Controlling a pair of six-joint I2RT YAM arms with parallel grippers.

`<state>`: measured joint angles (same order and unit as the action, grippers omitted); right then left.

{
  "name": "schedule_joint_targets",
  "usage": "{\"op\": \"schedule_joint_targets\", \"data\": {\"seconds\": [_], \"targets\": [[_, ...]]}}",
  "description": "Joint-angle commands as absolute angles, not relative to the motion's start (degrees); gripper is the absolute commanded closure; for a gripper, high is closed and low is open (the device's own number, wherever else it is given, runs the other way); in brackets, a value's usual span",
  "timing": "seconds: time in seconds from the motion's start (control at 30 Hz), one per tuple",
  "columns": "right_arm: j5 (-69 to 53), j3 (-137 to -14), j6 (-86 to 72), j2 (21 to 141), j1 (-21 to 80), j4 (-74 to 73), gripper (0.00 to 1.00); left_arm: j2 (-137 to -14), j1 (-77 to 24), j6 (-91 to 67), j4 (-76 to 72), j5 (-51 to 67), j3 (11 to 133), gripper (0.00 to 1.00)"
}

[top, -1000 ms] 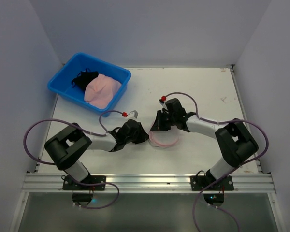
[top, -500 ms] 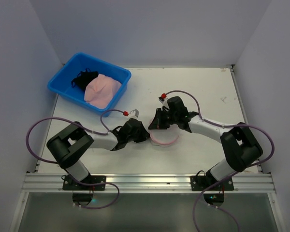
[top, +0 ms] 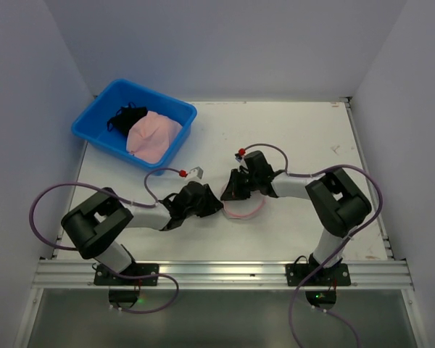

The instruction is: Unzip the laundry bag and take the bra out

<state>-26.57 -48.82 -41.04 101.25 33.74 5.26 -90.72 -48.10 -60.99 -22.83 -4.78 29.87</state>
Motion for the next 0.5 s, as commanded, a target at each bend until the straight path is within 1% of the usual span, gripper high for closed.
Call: {"op": "schedule_joint_targets", "data": {"seconds": [0.0,0.07,0.1,0.13,0.17,0.2,0.23,0.27,0.3,0.33,0.37,0.4,0.47], "targets": [[-25.23,-49.39,-42.10,102.65,33.75,7.47,0.89,-88.25,-48.34,-61.70,-23.38,-5.97,28.31,0.67],[-24.17,-49.75,-42.54,103.09,33.66,6.60,0.82,-85.36,-48.34,-62.66,-21.28,-6.68,27.69,0.64],[-24.08,-49.75,-42.54,103.10,33.75,6.16,0.80,-84.04,-48.25,-62.84,-20.31,-7.29,27.34,0.60],[-24.17,-49.66,-42.37,102.75,33.75,6.15,0.73,-82.54,-48.25,-62.84,-19.00,-8.77,26.90,0.57],[-24.26,-49.66,-42.28,102.40,33.66,6.15,0.70,-79.22,-48.25,-62.58,-16.11,-9.40,26.72,0.54],[-24.26,-49.57,-42.10,101.17,33.66,5.80,0.67,-77.62,-48.25,-62.23,-14.52,-10.19,26.81,0.49],[-23.82,-49.83,-41.40,100.55,33.66,5.37,0.63,-75.87,-48.25,-61.88,-12.67,-11.85,26.89,0.46],[-23.47,-50.01,-41.05,99.76,33.75,4.75,0.61,-72.54,-48.25,-61.09,-9.18,-12.47,26.89,0.43],[-23.29,-50.18,-40.70,98.10,33.75,3.53,0.59,-70.86,-48.25,-60.74,-7.49,-14.05,27.07,0.35],[-23.03,-50.71,-40.00,97.22,33.66,2.65,0.56,-69.10,-48.25,-60.04,-4.25,-14.93,27.24,0.31],[-22.68,-50.97,-39.73,96.25,33.75,1.85,0.54,-66.04,-48.25,-59.77,-2.57,-15.72,27.33,0.27],[-22.41,-51.32,-38.94,95.28,33.75,0.19,0.53,-64.44,-48.16,-59.33,-1.16,-17.47,27.51,0.22],[-21.19,-52.29,-38.15,92.21,33.92,-2.36,0.50,-60.41,-48.16,-57.84,4.12,-19.06,28.64,0.18]]}}
